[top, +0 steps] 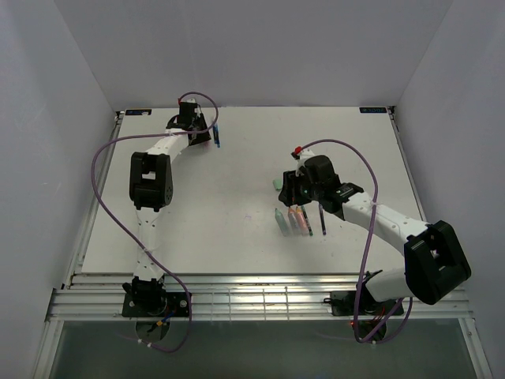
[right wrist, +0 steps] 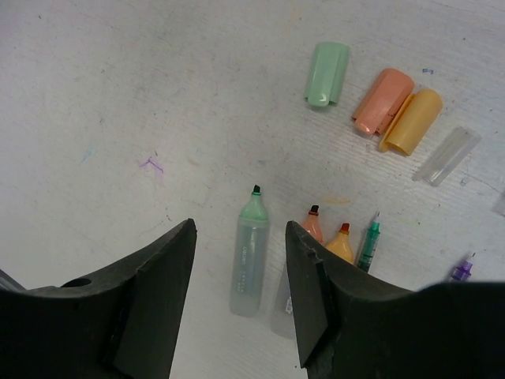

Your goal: Open the pen caps

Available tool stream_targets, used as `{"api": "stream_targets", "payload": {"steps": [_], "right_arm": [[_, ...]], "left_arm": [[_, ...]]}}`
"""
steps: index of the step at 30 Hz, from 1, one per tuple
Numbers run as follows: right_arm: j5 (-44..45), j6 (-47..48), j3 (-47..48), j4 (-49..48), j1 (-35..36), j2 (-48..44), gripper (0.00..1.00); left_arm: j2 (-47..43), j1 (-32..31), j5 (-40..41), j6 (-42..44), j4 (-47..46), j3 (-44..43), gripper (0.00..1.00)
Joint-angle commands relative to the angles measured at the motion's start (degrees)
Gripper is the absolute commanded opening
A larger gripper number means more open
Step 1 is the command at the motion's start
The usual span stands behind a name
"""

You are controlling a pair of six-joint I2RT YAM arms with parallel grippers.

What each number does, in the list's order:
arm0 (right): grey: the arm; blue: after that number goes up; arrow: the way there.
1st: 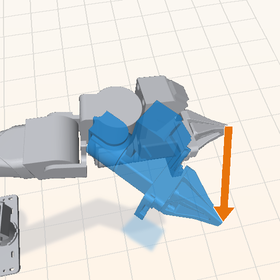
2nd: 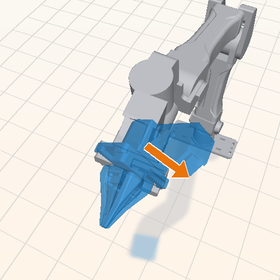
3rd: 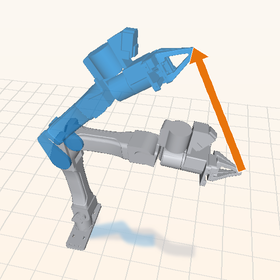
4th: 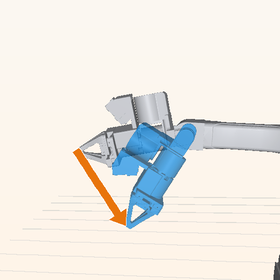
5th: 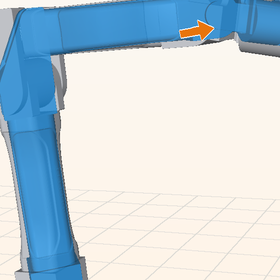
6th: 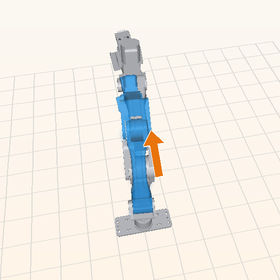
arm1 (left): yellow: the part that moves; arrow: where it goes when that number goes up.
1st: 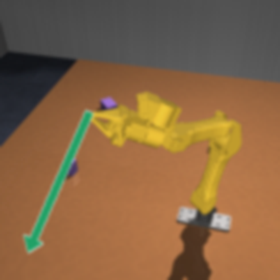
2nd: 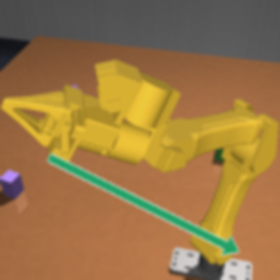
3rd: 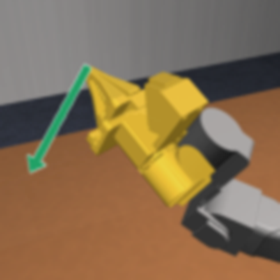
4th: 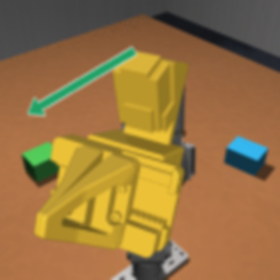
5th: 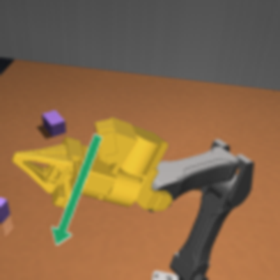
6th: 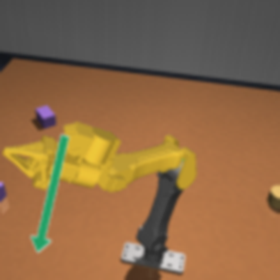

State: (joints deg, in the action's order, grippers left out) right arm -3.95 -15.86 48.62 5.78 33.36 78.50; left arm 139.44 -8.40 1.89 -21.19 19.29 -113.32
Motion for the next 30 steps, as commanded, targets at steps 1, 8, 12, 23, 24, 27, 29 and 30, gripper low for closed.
{"api": "stream_targets", "payload": {"steps": [1,8,12,23,24,27,29,30], "right_arm": [[-1.2,1.2,-0.5,-2.4,-0.4,0.2,0.55],[-1.8,1.2,-1.0,-2.9,-0.8,0.4,0.55],[-1.9,1.1,-1.3,-3.0,-0.7,0.3,0.55],[-3.9,-0.6,-2.2,-3.2,-0.8,-0.4,0.55],[-4.3,-0.8,-2.2,-3.3,-0.8,-0.5,0.55],[-7.3,-1.2,-2.1,-3.8,-0.8,-0.4,0.56],[-10.4,-1.6,-2.3,-5.0,-0.8,-0.5,0.57],[-11.4,-2.5,-2.5,-5.1,-0.7,-0.6,0.59]], "left_arm": [[0.4,0.1,1.7,1.2,0.2,-0.9,0.50],[1.2,0.1,2.8,2.4,0.9,-0.9,0.38],[1.7,0.2,3.6,2.2,1.5,-0.4,0.29],[-9.5,0.1,5.1,-1.3,-2.0,10.6,0.00],[-10.9,0.2,4.4,-2.4,-2.6,11.7,0.00],[-16.6,0.1,1.0,-5.7,-3.4,16.5,0.00],[-21.4,-0.3,-0.7,-7.3,-4.5,21.7,0.00],[-23.0,-0.6,-1.4,-7.9,-5.0,23.6,0.00]]}}
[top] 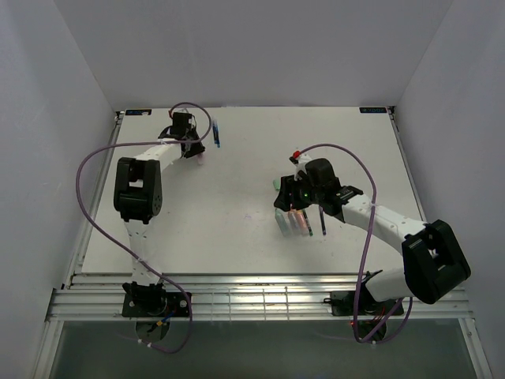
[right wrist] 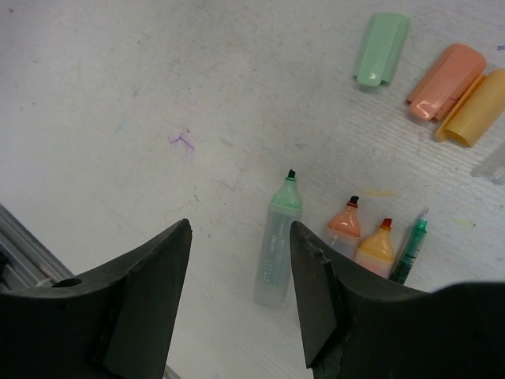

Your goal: Open the pen caps

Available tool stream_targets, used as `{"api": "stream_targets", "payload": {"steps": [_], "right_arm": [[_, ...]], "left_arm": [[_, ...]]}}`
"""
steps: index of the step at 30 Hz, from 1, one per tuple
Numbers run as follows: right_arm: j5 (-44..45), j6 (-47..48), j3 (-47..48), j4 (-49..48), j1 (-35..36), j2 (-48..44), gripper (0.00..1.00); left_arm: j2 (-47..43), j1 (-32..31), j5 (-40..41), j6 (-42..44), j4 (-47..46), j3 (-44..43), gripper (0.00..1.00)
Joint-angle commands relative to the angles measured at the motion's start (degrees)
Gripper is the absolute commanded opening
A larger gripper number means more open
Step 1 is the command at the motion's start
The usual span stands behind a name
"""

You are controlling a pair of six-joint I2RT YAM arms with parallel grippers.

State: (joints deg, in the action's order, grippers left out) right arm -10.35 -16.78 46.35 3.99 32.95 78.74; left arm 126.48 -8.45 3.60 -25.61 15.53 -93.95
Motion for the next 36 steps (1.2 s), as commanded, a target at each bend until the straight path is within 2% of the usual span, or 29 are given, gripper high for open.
{"api": "stream_targets", "payload": {"steps": [1,6,10,16,19,36], "right_arm": [[-6.9,-2.3,-0.5,-5.3,-0.3,-1.0,0.61],[-12.5,-6.8,-2.0,-13.1,-0.2,-1.0,0.66],[-16.9,-11.9,-1.4,-19.4,1.4,1.2,0.66],[-18.1,-19.2,-0.4,-31.0,4.4,5.9,0.66],[-18.6,-22.7,0.0,-33.8,4.8,8.1,0.66],[-12.9,-24.4,-0.7,-39.2,6.3,11.1,0.58]], "left_arm": [[-11.6,-1.0,-3.5,-5.1,-1.9,6.0,0.00],[-22.2,-3.3,-7.9,-9.9,-5.2,18.6,0.00],[-28.8,-6.9,-9.9,-13.8,-7.9,26.4,0.00],[-37.2,-13.9,-8.3,-19.4,-13.1,35.9,0.00],[-39.7,-16.5,-7.6,-22.1,-15.0,39.3,0.00],[-44.2,-23.5,-7.0,-26.1,-17.6,43.2,0.00]]}}
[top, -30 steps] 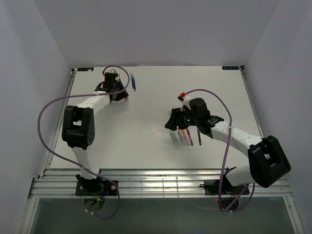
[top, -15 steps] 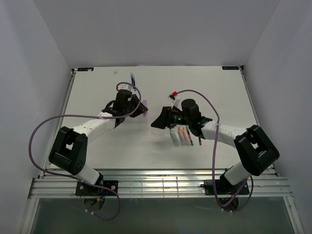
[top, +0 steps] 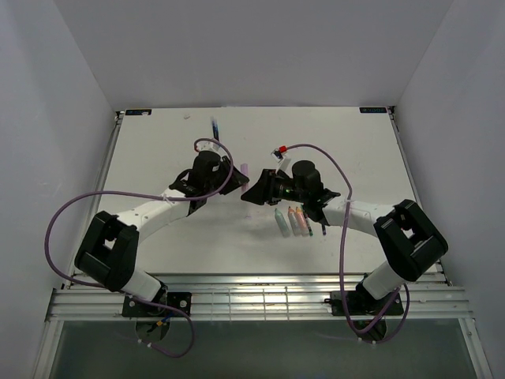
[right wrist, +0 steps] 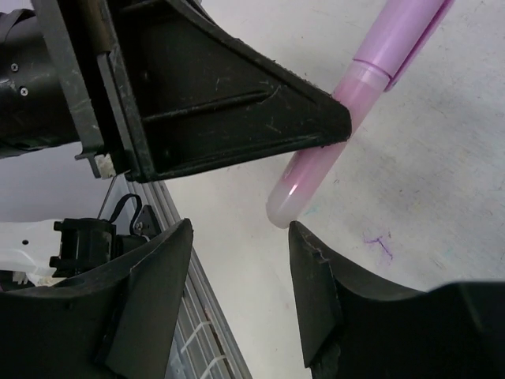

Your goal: Open the pen caps

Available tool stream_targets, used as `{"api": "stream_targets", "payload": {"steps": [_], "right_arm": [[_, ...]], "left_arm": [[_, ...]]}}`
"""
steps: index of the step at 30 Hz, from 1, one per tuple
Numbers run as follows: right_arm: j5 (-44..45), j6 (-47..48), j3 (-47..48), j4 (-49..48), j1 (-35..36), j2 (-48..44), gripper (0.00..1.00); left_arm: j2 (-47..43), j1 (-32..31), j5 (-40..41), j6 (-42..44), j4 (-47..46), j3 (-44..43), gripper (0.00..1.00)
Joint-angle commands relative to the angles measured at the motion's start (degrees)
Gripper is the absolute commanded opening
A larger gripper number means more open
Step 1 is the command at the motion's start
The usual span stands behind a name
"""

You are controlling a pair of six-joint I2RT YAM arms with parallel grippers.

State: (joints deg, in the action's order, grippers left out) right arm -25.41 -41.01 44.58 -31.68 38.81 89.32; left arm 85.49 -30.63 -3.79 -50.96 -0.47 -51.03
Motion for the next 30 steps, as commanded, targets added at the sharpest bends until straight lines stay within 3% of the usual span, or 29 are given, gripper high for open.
{"api": "stream_targets", "payload": {"steps": [1,25,28,30], "right_arm": [[2.4,0.0,1.2,-3.3,0.4,0.9,0.58],[5.9,-0.5,4.8,-4.7,0.4,4.9,0.47],[6.2,-0.6,5.8,-3.6,0.4,5.7,0.33],[6.2,-0.6,6.1,-2.7,0.4,6.0,0.16]], "left_arm": [[-3.3,-1.6,0.5,-0.6,-1.6,0.2,0.00],[-6.2,-2.7,0.6,-0.3,-1.3,2.1,0.00],[-6.2,-2.7,0.6,-0.2,-1.3,2.1,0.00],[-6.1,-2.7,0.7,0.0,-1.3,2.0,0.00]]}}
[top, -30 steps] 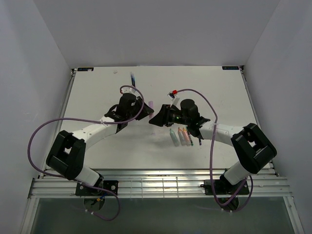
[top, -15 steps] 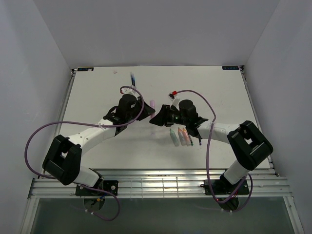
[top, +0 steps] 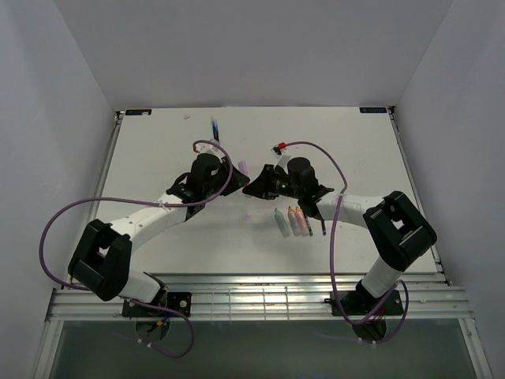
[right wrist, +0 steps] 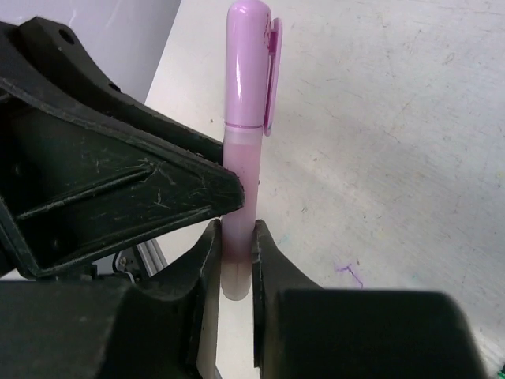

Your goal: Open the pen caps

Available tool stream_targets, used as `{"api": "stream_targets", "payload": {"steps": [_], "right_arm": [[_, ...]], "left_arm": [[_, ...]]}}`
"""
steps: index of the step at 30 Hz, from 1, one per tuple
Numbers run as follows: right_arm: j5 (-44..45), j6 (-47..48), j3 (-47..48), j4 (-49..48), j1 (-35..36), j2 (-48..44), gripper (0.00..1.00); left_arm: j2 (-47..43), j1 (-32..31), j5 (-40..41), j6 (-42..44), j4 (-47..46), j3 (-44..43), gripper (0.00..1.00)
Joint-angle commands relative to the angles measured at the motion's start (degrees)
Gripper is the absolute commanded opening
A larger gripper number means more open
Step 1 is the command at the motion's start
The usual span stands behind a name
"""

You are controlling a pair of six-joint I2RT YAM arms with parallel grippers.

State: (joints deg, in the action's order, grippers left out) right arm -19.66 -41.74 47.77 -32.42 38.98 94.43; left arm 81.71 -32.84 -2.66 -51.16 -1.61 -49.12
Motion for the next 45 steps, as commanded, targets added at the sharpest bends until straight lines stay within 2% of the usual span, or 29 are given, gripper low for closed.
{"api": "stream_targets", "payload": {"steps": [1,2,3,5,6,7,10,11,19,24,33,39,45], "right_arm": [[0.4,0.2,2.9,-1.6,0.3,1.0,0.12],[0.2,0.1,2.9,-1.2,0.2,1.0,0.08],[-0.5,0.0,2.6,-1.2,0.3,1.0,0.08],[-1.7,-0.3,1.6,-1.5,0.2,0.7,0.08],[-2.9,-0.6,1.2,-1.8,0.2,0.5,0.08],[-3.5,-1.0,0.6,-2.0,0.2,-0.1,0.08],[-5.3,-1.9,-1.9,-2.6,0.3,-2.0,0.08],[-5.7,-1.9,-3.3,-2.6,0.2,-2.8,0.08],[-5.2,-0.1,-6.4,1.2,0.3,-7.2,0.08],[-4.9,0.7,-6.7,2.1,0.3,-7.7,0.08],[-4.2,1.3,-5.2,2.8,0.3,-7.6,0.08],[-3.4,1.6,-4.6,3.0,0.3,-7.1,0.08],[-3.3,1.7,-2.9,3.2,0.3,-5.9,0.08]], "left_arm": [[-2.3,-0.5,-0.3,0.3,-0.2,0.0,0.00],[-2.3,-0.5,-0.2,0.4,-0.2,-0.1,0.00],[-2.1,-0.5,-0.2,0.9,-0.2,-0.2,0.05],[-2.0,-0.5,0.0,1.5,-0.3,-0.5,0.23],[-2.1,-0.5,0.5,2.1,-0.4,-0.8,0.42],[-2.2,-0.5,0.9,2.5,-0.4,-1.1,0.50],[-2.4,-0.5,2.2,4.1,0.2,-2.1,0.69],[-2.3,-0.5,3.9,4.6,0.7,-2.9,0.71],[0.5,-0.5,4.2,6.4,1.3,-5.7,0.71],[1.9,-0.5,2.7,6.0,0.6,-5.8,0.63],[1.9,-0.5,1.0,5.9,0.1,-4.9,0.54],[2.3,-0.5,0.2,5.9,-0.3,-4.9,0.43],[2.4,-0.5,-0.2,6.0,-0.6,-4.6,0.40]]}}
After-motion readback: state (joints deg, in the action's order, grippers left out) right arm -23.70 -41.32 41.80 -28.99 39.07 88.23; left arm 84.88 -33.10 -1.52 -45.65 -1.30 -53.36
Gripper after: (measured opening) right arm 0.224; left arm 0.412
